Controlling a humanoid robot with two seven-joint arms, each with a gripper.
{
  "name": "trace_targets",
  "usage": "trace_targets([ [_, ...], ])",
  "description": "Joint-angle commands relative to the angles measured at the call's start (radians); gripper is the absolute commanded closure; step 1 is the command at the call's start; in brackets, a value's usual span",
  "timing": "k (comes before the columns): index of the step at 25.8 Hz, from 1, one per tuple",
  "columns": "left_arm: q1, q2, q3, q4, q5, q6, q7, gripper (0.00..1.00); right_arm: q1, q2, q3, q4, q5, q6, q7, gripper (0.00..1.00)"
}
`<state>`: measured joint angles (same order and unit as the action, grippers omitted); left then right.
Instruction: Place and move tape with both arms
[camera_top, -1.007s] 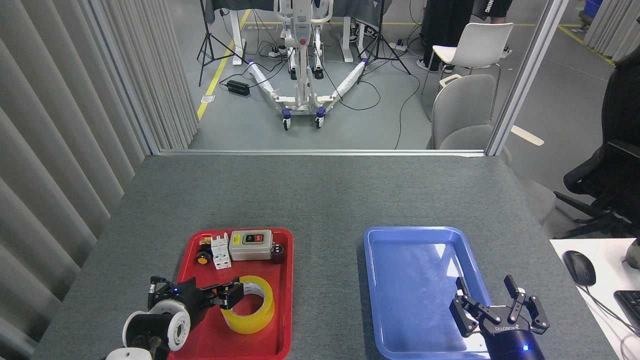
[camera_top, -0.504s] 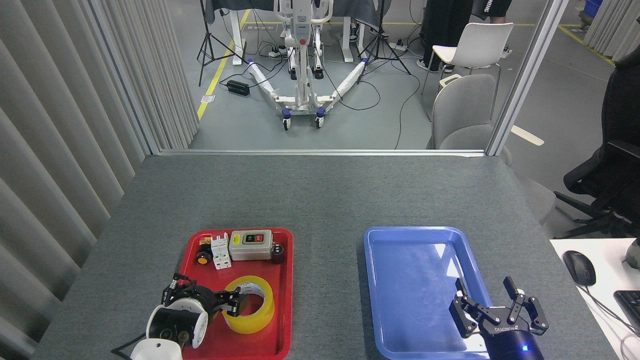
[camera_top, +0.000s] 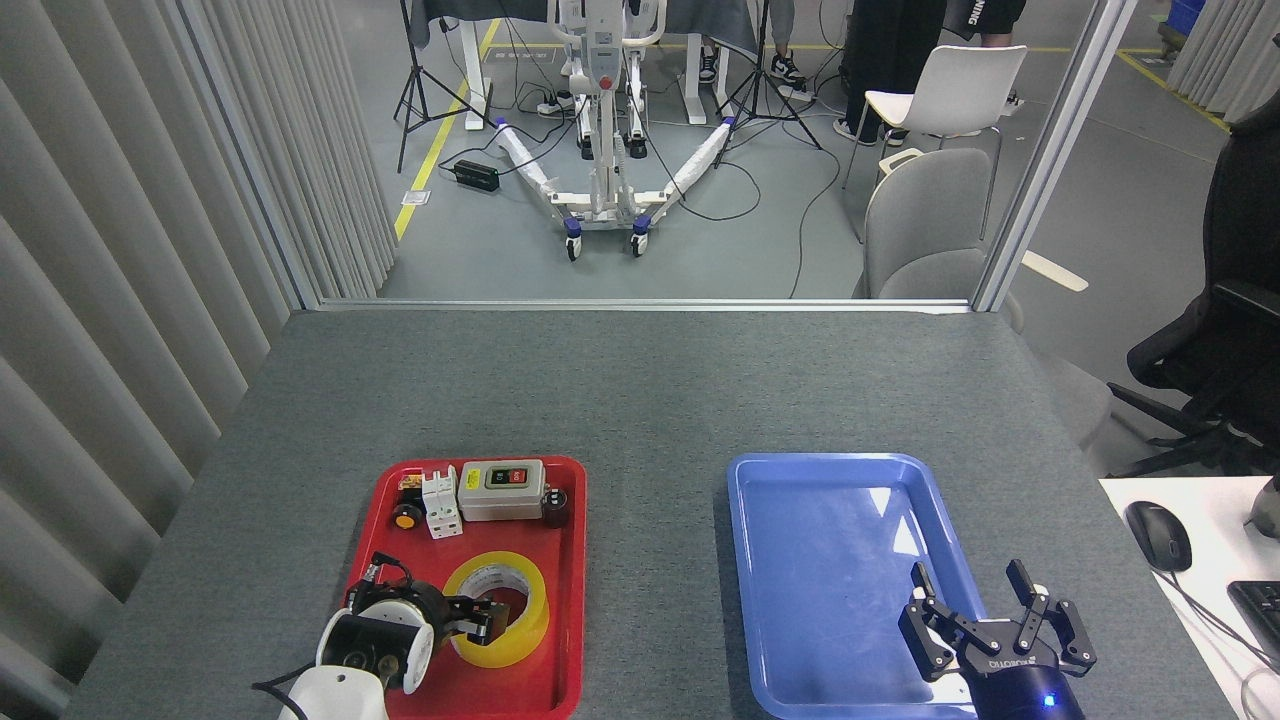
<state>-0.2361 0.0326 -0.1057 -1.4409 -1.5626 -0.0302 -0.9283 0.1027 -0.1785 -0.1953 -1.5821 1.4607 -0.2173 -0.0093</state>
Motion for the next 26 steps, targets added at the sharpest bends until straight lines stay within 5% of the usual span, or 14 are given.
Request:
trace_targets([
  [1, -0.012, 0.0, -0.017, 0.036, 0.003, 0.004, 0.0, 0.0, 0.0, 0.001, -0.001, 0.007, 0.0, 0.004, -0.003, 0.0],
  [18, -0.023, 0.006, -0.039, 0.091, 0.001, 0.007, 0.011, 0.01, 0.011, -0.026, -0.042, 0.007, 0.0, 0.0, -0.003, 0.0],
  [20, -0.023, 0.01, -0.039, 0.092, 0.001, 0.006, 0.011, 0.16, -0.023, -0.024, -0.059, 0.007, -0.002, -0.002, -0.001, 0.0],
  [26, -0.023, 0.015, -0.04, 0.092, 0.003, -0.004, 0.011, 0.27, -0.06, 0.01, -0.05, 0.007, -0.002, -0.005, 0.006, 0.0],
])
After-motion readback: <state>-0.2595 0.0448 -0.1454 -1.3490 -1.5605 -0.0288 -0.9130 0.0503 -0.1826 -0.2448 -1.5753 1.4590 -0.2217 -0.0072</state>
